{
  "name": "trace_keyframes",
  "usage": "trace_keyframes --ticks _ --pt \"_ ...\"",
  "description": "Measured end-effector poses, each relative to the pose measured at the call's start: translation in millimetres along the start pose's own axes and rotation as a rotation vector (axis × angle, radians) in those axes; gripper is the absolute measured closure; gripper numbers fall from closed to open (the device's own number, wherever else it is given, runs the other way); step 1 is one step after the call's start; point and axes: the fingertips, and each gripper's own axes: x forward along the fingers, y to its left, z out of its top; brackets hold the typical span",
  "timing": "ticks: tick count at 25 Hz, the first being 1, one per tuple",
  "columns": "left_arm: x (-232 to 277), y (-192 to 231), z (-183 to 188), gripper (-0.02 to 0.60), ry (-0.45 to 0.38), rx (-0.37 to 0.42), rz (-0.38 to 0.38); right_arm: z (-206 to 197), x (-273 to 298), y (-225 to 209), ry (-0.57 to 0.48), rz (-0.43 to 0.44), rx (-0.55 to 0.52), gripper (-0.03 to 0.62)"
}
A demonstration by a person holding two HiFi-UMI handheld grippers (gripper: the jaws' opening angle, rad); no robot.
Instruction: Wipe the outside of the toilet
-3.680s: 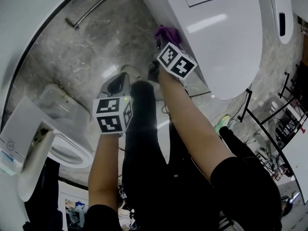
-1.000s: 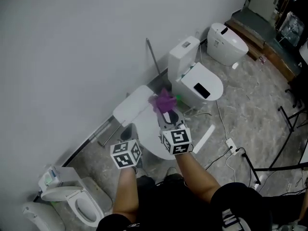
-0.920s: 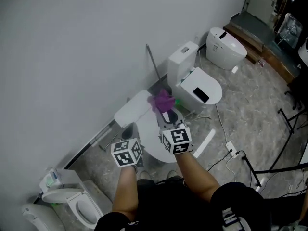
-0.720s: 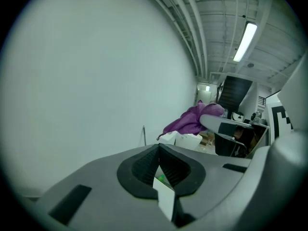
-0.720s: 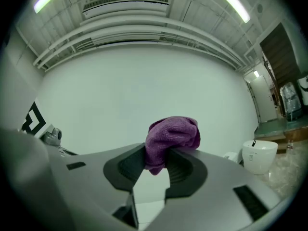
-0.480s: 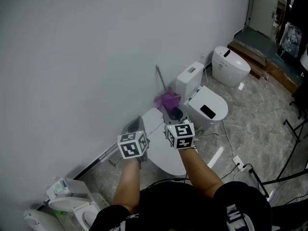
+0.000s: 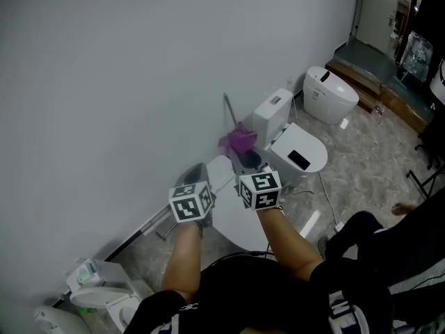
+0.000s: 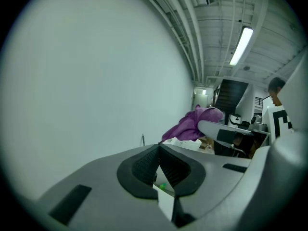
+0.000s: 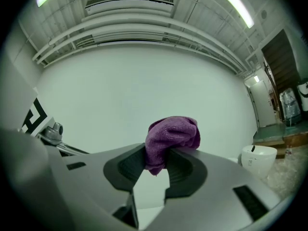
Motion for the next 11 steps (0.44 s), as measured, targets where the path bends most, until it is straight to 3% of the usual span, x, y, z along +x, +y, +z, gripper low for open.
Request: trace_keyframes --ticks 11 --pt "1.1 11.9 0.8 0.571 0.003 -0.012 -0.033 -3.3 8.0 15.5 0.017 0.007 -0.009 0.482"
